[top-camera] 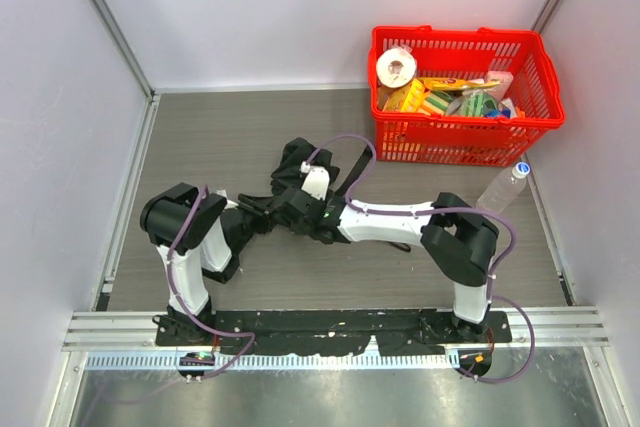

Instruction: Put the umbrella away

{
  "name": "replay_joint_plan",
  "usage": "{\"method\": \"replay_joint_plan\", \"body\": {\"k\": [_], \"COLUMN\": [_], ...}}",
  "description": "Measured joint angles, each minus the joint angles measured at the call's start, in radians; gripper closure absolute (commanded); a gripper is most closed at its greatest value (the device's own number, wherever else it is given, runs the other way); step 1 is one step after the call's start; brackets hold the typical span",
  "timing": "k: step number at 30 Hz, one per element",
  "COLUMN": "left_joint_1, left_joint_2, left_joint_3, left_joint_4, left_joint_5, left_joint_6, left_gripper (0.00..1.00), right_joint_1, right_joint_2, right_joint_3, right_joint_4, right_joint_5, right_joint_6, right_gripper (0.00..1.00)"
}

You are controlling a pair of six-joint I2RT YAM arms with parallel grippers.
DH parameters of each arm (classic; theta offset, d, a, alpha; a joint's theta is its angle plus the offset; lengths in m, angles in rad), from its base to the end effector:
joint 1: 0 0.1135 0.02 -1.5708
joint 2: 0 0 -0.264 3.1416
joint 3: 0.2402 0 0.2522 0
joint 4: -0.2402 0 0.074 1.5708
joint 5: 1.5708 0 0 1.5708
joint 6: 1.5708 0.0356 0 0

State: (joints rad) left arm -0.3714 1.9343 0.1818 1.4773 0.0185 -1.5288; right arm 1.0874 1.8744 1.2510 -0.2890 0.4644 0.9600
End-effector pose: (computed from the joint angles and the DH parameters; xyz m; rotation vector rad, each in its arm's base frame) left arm 0.2179 -0.0856 0.0787 -1.1203 1.7413 -1.2857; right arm 0.1989 0.3446 0.1874 0.0405 2.3932 0.4026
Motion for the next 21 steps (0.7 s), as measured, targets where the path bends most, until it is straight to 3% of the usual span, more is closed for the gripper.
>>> {"method": "replay_joint_plan", "body": {"k": [3, 7, 8, 9, 10, 11, 12, 16, 21], "left_joint_1": [0.000, -0.010, -0.017, -0.023, -0.026, -0.026, -0.021, -0.001, 0.001], "left_joint_2": [-0.002, -0.022, -0.032, -0.044, -0.057, -0.069, -0.078, -0.096, -0.113], "left_joint_3": [0.000, -0.003, -0.004, -0.004, -0.004, -0.003, -0.003, -0.003, -0.005], "left_joint_4": [-0.002, -0.031, -0.042, -0.055, -0.067, -0.080, -0.088, -0.111, -0.128], "left_joint_5": [0.001, 0.031, 0.045, 0.060, 0.073, 0.073, 0.072, 0.073, 0.082], "left_joint_6": [-0.002, 0.001, 0.004, 0.010, 0.017, 0.021, 0.024, 0.027, 0.031], "left_gripper": [1.00, 1.00, 1.00, 1.00, 1.00, 1.00, 1.00, 1.00, 1.00], "right_joint_1": [0.000, 0.000, 0.000, 0.000, 0.000, -0.001, -0.001, -0.037, -0.177], "right_joint_2": [-0.028, -0.189, -0.239, -0.289, -0.325, -0.365, -0.399, -0.489, -0.523], "right_joint_3": [-0.052, -0.327, -0.391, -0.441, -0.467, -0.485, -0.494, -0.460, -0.398], "right_joint_4": [0.023, 0.223, 0.278, 0.320, 0.339, 0.335, 0.315, 0.202, 0.150], "right_joint_5": [-0.004, -0.039, -0.051, -0.065, -0.075, -0.085, -0.093, -0.132, -0.188], "right_joint_6": [-0.031, -0.106, -0.126, -0.149, -0.168, -0.198, -0.227, -0.299, -0.305], "right_gripper": [0.99, 0.98, 0.91, 0.73, 0.67, 0.53, 0.47, 0.42, 0.40]}}
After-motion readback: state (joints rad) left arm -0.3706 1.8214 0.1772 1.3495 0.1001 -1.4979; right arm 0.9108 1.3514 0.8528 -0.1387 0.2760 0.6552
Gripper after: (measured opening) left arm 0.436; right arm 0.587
